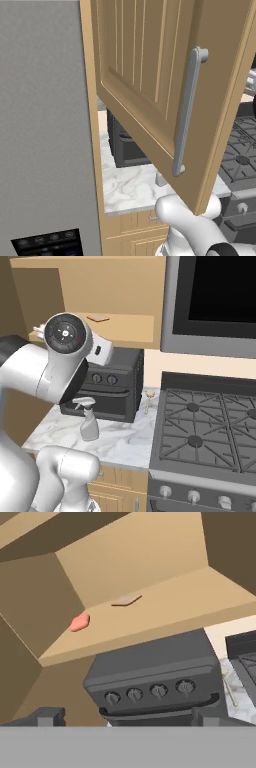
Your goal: Pick the bar soap and spray from the cabinet and place them on the counter.
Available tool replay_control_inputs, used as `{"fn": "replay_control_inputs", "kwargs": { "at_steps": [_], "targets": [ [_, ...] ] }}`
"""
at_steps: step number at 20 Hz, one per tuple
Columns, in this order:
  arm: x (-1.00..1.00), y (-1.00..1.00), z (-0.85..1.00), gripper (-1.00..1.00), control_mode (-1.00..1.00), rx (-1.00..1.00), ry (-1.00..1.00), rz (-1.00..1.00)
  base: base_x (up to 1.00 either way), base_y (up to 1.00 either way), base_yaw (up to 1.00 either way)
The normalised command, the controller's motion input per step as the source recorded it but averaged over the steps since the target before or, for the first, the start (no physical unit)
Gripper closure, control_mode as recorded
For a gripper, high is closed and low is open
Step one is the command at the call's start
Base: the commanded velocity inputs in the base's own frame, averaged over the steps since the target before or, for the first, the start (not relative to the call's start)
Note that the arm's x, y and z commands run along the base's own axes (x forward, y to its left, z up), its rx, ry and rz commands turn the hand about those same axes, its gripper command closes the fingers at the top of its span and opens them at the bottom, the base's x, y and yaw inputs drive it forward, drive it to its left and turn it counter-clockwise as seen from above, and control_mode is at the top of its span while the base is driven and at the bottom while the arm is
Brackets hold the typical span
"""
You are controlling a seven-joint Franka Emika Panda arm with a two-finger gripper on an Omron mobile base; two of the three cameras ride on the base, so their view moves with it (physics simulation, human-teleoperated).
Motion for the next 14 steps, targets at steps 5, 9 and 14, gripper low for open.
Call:
{"fn": "replay_control_inputs", "kwargs": {
  "at_steps": [5, 9, 14],
  "targets": [
    [0.0, 0.07, 0.0, -1.0, -1.0, -0.02, -0.08, 0.01, 0.0, 0.0, 0.0],
    [0.0, 0.1, 0.0, -1.0, -1.0, -0.07, -0.07, 0.07, 0.0, 0.0, 0.0],
    [0.0, 0.05, 0.0, -1.0, -1.0, -0.08, -0.08, 0.09, 0.0, 0.0, 0.0]
  ]
}}
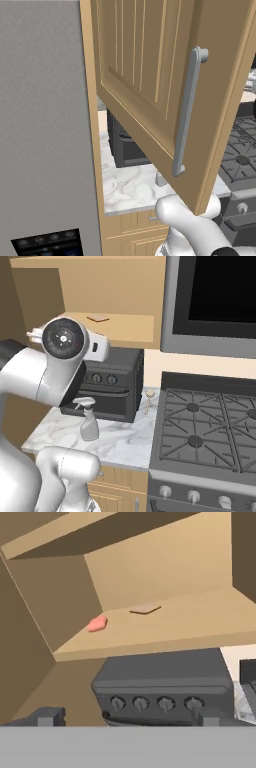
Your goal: Pick the bar soap and spray from the cabinet and place them on the counter.
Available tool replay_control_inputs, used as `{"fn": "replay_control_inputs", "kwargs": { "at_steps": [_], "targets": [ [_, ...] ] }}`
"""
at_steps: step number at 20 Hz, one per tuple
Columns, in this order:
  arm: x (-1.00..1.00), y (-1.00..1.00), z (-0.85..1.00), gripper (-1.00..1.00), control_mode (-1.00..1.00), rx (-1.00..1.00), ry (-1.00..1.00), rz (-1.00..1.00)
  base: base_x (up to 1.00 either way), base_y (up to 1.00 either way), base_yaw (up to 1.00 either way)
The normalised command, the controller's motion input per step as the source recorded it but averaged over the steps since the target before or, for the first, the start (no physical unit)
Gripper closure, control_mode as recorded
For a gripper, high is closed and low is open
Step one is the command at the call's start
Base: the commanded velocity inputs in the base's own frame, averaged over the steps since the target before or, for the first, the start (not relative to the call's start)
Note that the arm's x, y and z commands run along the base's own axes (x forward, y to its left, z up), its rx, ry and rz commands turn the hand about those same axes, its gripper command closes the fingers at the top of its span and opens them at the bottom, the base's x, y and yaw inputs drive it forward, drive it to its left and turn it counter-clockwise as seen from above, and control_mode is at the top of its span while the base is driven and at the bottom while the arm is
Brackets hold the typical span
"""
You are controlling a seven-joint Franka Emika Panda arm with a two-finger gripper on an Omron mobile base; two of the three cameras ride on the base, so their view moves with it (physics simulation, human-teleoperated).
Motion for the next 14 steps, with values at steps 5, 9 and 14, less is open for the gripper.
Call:
{"fn": "replay_control_inputs", "kwargs": {
  "at_steps": [5, 9, 14],
  "targets": [
    [0.0, 0.02, 0.13, -1.0, -1.0, -0.05, -0.03, 0.05, 0.0, 0.0, 0.0],
    [0.0, 0.01, 0.33, -1.0, -1.0, -0.02, 0.14, 0.0, 0.0, 0.0, 0.0],
    [0.03, 0.11, 0.3, -1.0, -1.0, -0.02, 0.11, 0.0, 0.0, 0.0, 0.0]
  ]
}}
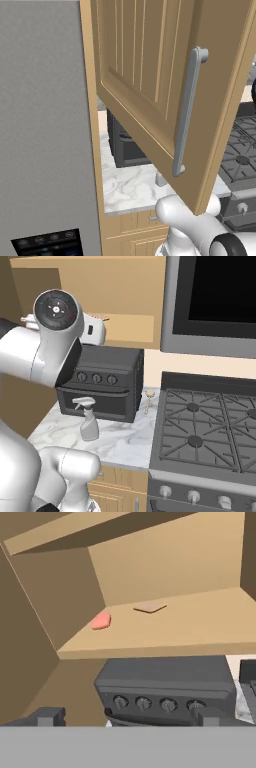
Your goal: Pick the bar soap and spray from the cabinet and place them on the counter.
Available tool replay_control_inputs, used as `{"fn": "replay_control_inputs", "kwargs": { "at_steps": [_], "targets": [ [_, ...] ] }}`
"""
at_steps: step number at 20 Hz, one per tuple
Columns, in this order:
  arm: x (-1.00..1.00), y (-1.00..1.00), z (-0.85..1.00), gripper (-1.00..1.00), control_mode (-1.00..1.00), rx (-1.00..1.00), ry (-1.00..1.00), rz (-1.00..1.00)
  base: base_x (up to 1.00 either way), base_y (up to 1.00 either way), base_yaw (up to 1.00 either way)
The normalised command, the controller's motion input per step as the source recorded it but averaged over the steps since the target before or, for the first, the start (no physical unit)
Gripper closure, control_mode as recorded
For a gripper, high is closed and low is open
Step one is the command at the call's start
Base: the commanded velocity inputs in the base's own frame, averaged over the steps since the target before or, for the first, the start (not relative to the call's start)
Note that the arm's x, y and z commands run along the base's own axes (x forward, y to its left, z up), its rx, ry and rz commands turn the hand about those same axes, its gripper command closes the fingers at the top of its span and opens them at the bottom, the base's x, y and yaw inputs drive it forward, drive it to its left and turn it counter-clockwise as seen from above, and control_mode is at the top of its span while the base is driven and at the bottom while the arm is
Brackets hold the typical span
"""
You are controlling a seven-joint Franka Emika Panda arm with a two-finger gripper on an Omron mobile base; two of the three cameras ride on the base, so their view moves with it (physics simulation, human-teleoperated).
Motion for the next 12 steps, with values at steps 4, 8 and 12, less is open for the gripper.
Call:
{"fn": "replay_control_inputs", "kwargs": {
  "at_steps": [4, 8, 12],
  "targets": [
    [0.0, 0.07, 0.05, -1.0, -1.0, -0.02, -0.04, 0.0, 0.0, 0.0, 0.0],
    [0.0, 0.01, -0.24, -1.0, -1.0, 0.0, -0.1, 0.03, 0.0, 0.0, 0.0],
    [0.07, 0.1, -0.4, -1.0, -1.0, 0.0, -0.09, 0.06, 0.0, 0.0, 0.0]
  ]
}}
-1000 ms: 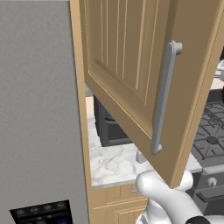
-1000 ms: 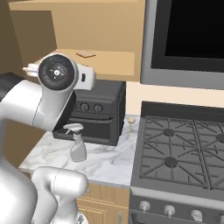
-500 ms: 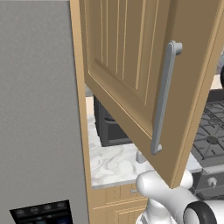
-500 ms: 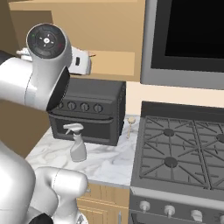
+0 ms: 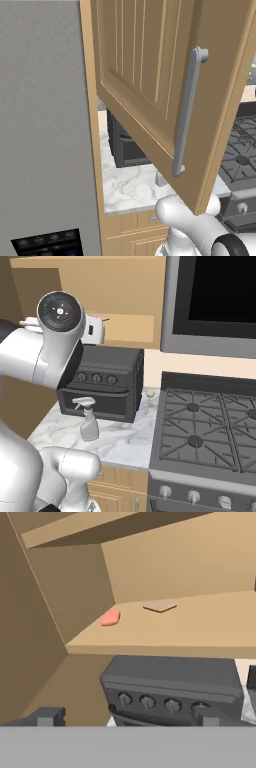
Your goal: Pick the bar soap and spray from the cabinet and place them on the counter.
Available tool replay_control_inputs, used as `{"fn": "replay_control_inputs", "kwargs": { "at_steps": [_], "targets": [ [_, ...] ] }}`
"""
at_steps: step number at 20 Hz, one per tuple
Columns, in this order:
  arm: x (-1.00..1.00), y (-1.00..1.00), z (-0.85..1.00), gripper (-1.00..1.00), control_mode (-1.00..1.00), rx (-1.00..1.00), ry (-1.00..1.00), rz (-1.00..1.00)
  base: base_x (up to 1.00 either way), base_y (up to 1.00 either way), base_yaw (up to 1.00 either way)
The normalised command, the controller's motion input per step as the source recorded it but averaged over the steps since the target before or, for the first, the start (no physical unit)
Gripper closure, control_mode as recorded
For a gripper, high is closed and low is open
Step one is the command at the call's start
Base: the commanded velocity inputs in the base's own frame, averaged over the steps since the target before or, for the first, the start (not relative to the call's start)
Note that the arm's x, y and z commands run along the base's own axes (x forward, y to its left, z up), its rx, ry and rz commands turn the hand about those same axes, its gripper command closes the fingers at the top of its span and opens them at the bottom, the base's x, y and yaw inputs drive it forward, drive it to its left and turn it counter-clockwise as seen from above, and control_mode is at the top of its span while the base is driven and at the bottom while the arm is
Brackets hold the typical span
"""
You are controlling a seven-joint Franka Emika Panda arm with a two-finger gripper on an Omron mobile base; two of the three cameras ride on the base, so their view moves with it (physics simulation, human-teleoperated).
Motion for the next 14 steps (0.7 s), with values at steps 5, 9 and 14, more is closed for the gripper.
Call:
{"fn": "replay_control_inputs", "kwargs": {
  "at_steps": [5, 9, 14],
  "targets": [
    [0.05, 0.14, -0.22, -1.0, -1.0, -0.01, -0.1, 0.05, 0.0, 0.0, 0.0],
    [0.0, 0.1, 0.0, -1.0, -1.0, -0.03, -0.08, 0.0, 0.0, 0.0, 0.0],
    [0.03, 0.02, 0.0, -1.0, -1.0, 0.0, 0.0, 0.0, 0.0, 0.0, 0.0]
  ]
}}
